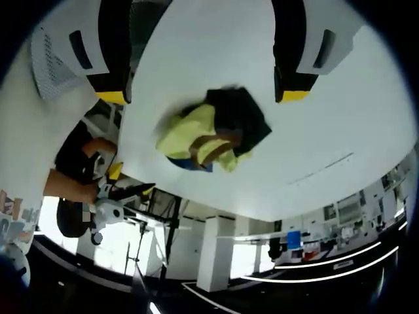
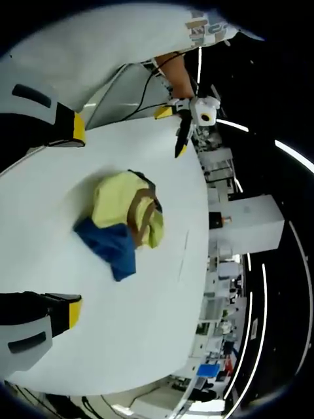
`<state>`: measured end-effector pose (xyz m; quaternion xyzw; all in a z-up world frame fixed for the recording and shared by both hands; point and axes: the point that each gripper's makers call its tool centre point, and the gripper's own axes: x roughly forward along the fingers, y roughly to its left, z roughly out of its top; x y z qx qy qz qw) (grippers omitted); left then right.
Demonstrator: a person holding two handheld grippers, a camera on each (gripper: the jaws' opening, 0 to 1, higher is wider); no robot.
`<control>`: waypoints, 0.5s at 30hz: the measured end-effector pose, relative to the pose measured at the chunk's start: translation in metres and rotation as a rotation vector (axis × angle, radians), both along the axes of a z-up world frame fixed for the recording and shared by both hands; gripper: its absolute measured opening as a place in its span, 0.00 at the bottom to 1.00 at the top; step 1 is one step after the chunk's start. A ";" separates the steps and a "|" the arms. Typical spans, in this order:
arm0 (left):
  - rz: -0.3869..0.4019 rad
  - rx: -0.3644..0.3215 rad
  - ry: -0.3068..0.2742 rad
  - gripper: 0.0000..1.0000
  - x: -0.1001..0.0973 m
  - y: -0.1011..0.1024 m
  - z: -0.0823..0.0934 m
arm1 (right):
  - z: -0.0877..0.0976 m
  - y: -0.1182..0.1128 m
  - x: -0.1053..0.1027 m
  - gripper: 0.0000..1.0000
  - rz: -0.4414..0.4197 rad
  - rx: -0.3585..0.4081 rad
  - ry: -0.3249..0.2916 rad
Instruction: Fold the garment on the visible template until the final outline fits inside the template.
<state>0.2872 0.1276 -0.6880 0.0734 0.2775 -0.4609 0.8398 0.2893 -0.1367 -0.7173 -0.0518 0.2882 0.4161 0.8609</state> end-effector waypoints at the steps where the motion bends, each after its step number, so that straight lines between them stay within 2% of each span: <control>1: 0.000 0.000 0.000 0.87 0.000 0.000 0.000 | 0.000 0.000 0.001 0.92 0.000 0.000 0.000; 15: -0.012 0.014 0.007 0.86 0.002 0.002 -0.003 | 0.002 -0.001 0.007 0.91 -0.011 0.003 -0.006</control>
